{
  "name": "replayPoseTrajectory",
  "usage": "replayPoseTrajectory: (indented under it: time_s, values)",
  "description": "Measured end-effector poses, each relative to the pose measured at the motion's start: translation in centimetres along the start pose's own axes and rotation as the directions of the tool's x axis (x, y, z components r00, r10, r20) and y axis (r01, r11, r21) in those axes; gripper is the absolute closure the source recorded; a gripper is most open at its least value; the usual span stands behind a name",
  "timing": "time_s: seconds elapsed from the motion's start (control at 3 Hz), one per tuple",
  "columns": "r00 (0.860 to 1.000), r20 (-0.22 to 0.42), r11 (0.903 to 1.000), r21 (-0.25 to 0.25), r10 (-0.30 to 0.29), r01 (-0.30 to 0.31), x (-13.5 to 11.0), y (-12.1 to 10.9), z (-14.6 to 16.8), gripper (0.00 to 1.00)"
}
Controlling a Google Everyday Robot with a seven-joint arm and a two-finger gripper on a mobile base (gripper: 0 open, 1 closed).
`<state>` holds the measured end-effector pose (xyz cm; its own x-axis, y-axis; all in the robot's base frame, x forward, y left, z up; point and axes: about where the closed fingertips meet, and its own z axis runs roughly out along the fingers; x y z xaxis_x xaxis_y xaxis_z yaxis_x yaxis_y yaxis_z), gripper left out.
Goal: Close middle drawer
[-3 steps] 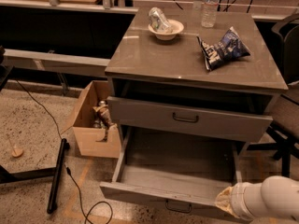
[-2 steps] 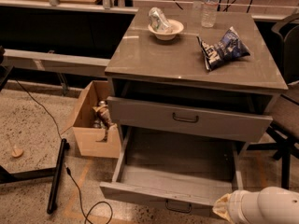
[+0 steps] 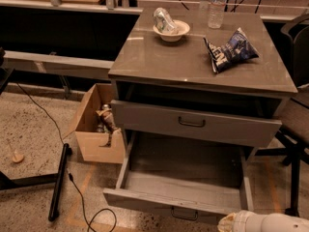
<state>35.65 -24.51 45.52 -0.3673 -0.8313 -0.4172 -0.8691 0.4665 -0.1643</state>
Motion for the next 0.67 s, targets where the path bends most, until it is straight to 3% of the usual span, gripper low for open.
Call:
replayPoseTrajectory:
  time_s: [0.67]
  values:
    - [0.999,0.027,0.9946,0.101,0.019,-0.022,1.1,-0.8,3.9,1.0]
